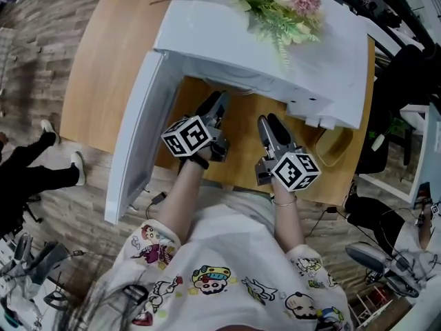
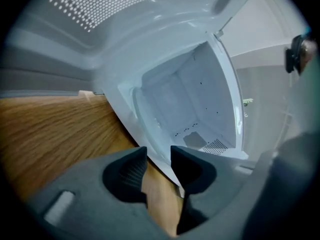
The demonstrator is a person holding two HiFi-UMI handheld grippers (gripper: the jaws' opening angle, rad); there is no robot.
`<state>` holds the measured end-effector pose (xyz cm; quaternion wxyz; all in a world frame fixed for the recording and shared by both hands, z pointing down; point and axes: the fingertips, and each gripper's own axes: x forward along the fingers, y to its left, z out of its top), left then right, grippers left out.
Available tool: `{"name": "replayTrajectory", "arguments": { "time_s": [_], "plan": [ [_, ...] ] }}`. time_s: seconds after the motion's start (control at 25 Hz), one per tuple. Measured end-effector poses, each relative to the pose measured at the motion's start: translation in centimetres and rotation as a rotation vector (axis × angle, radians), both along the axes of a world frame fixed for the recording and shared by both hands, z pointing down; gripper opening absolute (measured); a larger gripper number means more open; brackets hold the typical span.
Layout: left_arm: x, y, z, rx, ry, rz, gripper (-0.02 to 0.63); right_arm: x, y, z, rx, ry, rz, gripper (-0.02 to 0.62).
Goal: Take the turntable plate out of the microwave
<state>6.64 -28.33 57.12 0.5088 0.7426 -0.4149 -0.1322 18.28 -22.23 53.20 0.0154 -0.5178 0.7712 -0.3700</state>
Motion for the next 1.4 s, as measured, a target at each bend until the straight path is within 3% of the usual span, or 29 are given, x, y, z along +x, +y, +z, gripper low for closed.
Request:
{"name": "replayTrajectory", "arguments": {
  "time_s": [0.12, 0.32, 1.0, 1.4],
  "plan": [
    [0.1, -0.4, 0.3, -0.008, 0.031, -0.014, 0.148, -0.1, 0.3, 0.2, -0.007, -0.001, 0.006, 0.141],
    [0.4, -1.1, 0.6, -0.017, 0.039, -0.029, 0.085, 0.2, 0.8, 0.4, -0.013, -0.002, 0.022, 0.140],
    [0.7, 0.4, 0.9, -0.055, 0.053, -0.026, 0.064, 0.3, 1.0, 0.5, -0.018, -0.037, 0.056, 0.132],
    [0.7, 2.2, 0.6, -0.084, 0.076, -0.023, 0.063, -1.1, -0.1, 1.7, -0.048, -0.129, 0.043, 0.132]
  ]
}}
